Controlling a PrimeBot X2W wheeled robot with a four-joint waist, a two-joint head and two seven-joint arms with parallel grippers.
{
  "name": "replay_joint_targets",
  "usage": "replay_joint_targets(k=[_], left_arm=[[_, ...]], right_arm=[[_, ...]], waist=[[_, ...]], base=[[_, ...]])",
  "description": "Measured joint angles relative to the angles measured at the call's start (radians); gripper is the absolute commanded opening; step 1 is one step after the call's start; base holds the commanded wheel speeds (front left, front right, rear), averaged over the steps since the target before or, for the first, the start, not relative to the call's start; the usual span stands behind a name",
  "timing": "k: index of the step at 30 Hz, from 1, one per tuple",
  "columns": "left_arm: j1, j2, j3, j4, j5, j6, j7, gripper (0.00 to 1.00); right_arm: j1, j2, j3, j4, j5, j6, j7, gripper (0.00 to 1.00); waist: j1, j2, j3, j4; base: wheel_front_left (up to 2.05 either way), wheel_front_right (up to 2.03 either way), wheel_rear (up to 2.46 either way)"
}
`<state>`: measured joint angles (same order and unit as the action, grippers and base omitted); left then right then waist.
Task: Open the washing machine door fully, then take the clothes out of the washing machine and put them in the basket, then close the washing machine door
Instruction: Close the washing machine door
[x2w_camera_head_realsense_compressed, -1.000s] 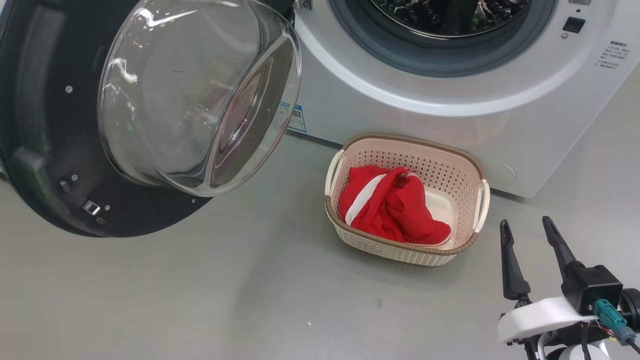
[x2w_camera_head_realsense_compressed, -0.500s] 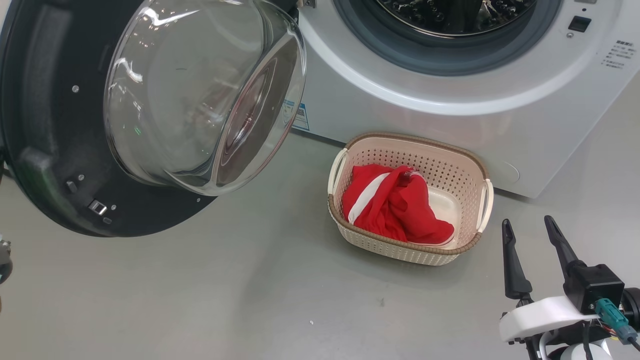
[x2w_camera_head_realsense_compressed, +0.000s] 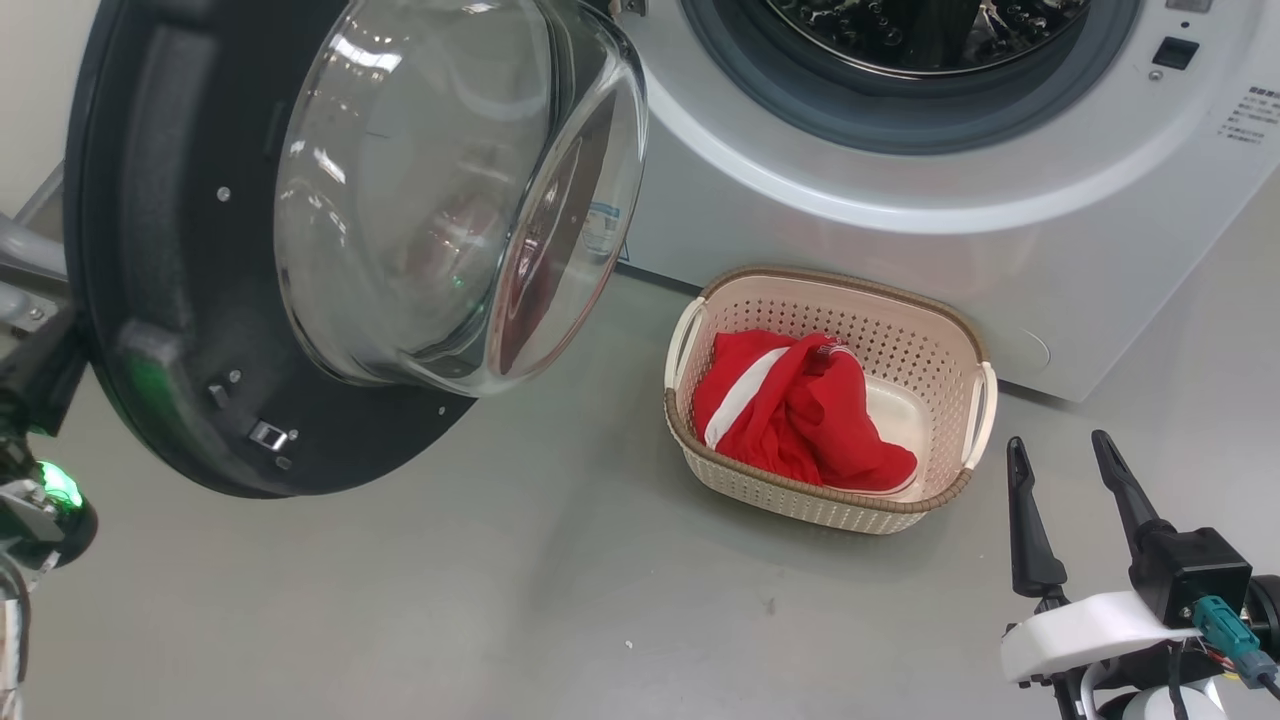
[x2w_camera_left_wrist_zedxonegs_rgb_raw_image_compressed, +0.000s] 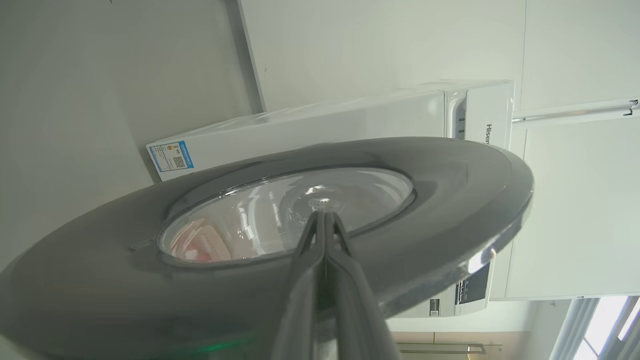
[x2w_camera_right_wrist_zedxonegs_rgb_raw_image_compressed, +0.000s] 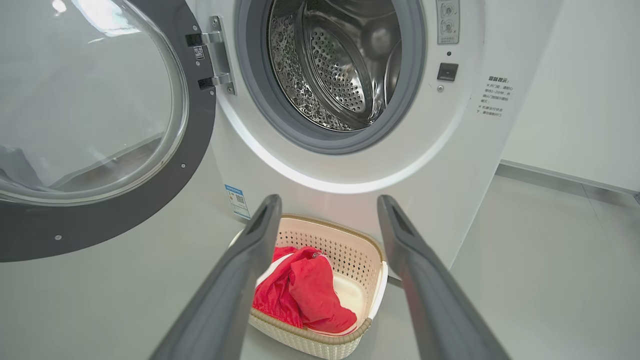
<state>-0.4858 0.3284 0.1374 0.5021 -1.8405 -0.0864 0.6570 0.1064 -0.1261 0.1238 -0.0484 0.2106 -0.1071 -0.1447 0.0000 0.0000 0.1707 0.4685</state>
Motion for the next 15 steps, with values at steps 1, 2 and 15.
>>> replay_joint_targets(k=[1,2,15], left_arm=[[0.004,-0.002,-0.004,-0.003,-0.002,-0.005,0.012,0.00],[0.009,-0.003,-0.009,-0.007,-0.002,-0.008,0.023,0.00],[0.089,-0.049,-0.036,-0.080,-0.058,-0.027,0.149,0.00]], right_arm=[[0.000,0.000,0.000,0.000,0.000,0.000,0.000,1.00],[0.000,0.000,0.000,0.000,0.000,0.000,0.000,1.00],[-0.017,0.002,0.008,-0.003,0.000,0.000,-0.002,1.00]], waist=[[0.0000,0.0000,0.000,0.000],[0.0000,0.0000,0.001,0.000],[0.0000,0.0000,0.005,-0.021]], base=[[0.00,0.00,0.00],[0.00,0.00,0.00],[0.00,0.00,0.00]])
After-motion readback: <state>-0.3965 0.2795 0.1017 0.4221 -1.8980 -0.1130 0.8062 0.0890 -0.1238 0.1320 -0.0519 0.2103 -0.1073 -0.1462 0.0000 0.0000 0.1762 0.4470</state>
